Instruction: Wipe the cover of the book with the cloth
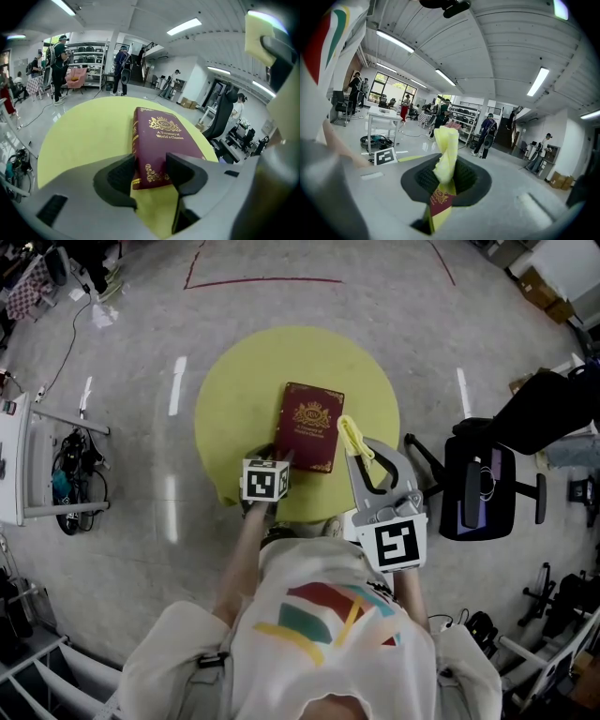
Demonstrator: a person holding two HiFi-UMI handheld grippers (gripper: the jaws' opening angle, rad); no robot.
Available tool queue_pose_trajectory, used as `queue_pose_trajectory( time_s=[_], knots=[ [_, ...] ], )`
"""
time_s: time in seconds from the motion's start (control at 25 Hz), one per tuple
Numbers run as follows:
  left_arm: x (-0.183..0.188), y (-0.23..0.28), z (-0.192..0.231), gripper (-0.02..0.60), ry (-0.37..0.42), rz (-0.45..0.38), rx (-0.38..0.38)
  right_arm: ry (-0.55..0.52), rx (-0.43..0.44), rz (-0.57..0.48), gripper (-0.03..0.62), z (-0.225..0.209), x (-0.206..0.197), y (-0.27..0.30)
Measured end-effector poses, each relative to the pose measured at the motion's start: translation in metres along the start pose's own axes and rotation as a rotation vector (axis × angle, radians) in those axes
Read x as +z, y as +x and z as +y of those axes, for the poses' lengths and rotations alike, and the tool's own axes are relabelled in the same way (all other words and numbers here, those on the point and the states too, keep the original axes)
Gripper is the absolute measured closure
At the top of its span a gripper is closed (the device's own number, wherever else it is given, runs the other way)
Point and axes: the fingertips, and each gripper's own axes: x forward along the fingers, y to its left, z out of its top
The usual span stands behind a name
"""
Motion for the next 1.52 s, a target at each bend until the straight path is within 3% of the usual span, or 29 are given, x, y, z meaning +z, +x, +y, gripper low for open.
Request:
queue_pose_trajectory(
  time_s=[0.64, 0.88, 1.16, 1.52],
  knots=[
    [-0.002, -0.001, 0.0, 0.371, -0.035, -0.011, -0.013, -0.021, 0.056, 0.015, 0.565, 0.011, -0.002, 0.01],
    [0.001, -0.001, 0.0, 0.371, -0.028, 0.006, -0.021, -0.094, 0.039, 0.049, 0.565, -0.007, -0.007, 0.035],
    [-0.002, -0.003, -0.001, 0.371, -0.034, 0.01, -0.03, -0.237, 0.045, 0.154, 0.565, -0.033, -0.046, 0.093],
    [-0.002, 0.001, -0.003, 0.371, -0.032, 0.009, -0.052, -0.472, 0.117, 0.425, 0.565, -0.048, -0.129, 0.177]
  ],
)
